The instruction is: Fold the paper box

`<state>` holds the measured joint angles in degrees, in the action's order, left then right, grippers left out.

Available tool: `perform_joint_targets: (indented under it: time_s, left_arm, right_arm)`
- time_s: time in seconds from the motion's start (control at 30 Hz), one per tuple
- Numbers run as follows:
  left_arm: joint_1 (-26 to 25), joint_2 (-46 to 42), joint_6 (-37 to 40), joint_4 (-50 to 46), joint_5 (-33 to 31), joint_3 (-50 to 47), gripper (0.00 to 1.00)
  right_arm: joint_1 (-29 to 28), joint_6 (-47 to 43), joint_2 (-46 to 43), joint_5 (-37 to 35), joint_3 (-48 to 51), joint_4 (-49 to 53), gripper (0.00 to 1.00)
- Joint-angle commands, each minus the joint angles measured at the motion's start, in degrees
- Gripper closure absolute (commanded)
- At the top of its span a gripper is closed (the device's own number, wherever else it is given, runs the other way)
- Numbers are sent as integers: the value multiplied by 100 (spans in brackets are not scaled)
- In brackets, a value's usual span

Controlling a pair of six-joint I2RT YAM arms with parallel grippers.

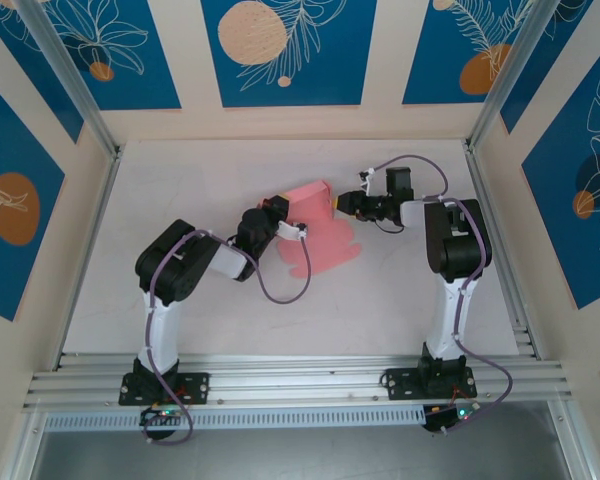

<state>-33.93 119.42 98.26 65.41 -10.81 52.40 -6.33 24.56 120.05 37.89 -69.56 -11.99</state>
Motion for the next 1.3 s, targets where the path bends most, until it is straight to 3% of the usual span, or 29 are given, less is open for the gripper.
perform_joint_targets:
  time_s: [0.0, 0.53, 0.9, 1.07, 1.27]
  left_arm:
    - [-111, 30, 344, -181, 71, -140, 100]
    - [-193, 6, 389, -324, 143, -152, 99]
    - [-152, -459, -349, -1688, 572, -102, 96]
    - [-82, -741, -827, -2946, 925, 155, 96]
    - [-23, -869, -1121, -3630, 1051, 365, 97]
  right_arm:
    - [-100, -459, -264, -16, 19, 149, 54]
    - [-407, -786, -298, -1019, -140, 763, 47]
    - [-571, -593, -289, -1501, -348, 905, 47]
    - [-628, -549, -321, -1635, -374, 797, 47]
    - [-679, -528, -310, -1610, -372, 659, 47]
